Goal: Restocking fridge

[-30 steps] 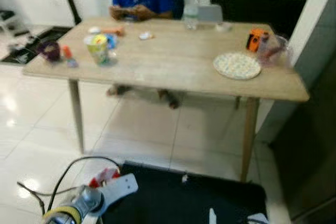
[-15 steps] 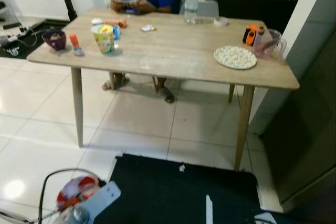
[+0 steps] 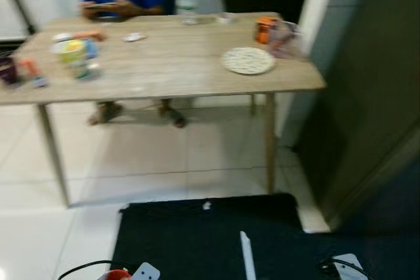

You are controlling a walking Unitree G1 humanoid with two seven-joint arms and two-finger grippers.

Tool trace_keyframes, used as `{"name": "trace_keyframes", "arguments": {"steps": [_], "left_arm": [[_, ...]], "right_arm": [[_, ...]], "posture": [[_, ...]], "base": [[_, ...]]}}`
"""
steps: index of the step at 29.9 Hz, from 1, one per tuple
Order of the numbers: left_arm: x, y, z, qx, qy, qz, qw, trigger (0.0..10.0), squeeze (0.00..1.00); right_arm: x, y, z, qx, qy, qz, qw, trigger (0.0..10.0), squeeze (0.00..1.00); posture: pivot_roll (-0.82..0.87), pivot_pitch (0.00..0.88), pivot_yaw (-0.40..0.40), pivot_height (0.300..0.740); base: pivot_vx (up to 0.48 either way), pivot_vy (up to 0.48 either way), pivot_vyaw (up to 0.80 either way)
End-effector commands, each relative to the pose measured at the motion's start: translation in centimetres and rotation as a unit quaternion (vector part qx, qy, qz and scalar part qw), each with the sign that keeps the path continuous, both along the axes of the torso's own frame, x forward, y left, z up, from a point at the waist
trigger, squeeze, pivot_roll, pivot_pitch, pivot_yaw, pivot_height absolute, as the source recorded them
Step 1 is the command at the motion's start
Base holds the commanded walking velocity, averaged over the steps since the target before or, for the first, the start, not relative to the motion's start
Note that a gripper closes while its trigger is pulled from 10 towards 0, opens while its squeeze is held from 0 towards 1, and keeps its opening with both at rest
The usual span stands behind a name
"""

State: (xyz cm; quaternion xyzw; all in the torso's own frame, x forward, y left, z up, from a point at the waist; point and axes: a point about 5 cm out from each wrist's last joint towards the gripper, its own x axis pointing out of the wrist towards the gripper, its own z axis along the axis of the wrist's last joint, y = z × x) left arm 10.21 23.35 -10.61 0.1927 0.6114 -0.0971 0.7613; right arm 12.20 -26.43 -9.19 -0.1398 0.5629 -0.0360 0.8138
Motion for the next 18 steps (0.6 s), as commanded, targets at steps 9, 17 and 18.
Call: {"name": "trace_keyframes", "arguments": {"steps": [9, 17, 18], "left_arm": [[1.0, 0.8, 0.4, 0.033, -0.036, -0.001, 0.999, 10.0, 0.00], [3.0, 0.4, 1.0, 0.037, -0.066, -0.025, 0.997, 10.0, 0.00], [3.3, 0.2, 1.0, 0.035, -0.070, -0.025, 0.997, 10.0, 0.00]], "right_arm": [[0.2, 0.3, 0.0, 0.008, -0.012, -0.044, 0.999, 10.0, 0.00], [0.0, -0.2, 0.1, 0.004, -0.016, -0.064, 0.998, 10.0, 0.00], [0.0, -0.4, 0.1, 0.004, -0.019, -0.068, 0.997, 10.0, 0.00]], "posture": [[0.00, 0.000, 0.020, 0.740], [0.01, 0.000, 0.053, 0.740], [0.01, 0.000, 0.042, 0.740]], "base": [[0.000, 0.000, -0.80], [0.000, 0.000, -0.80], [0.000, 0.000, -0.80]]}}
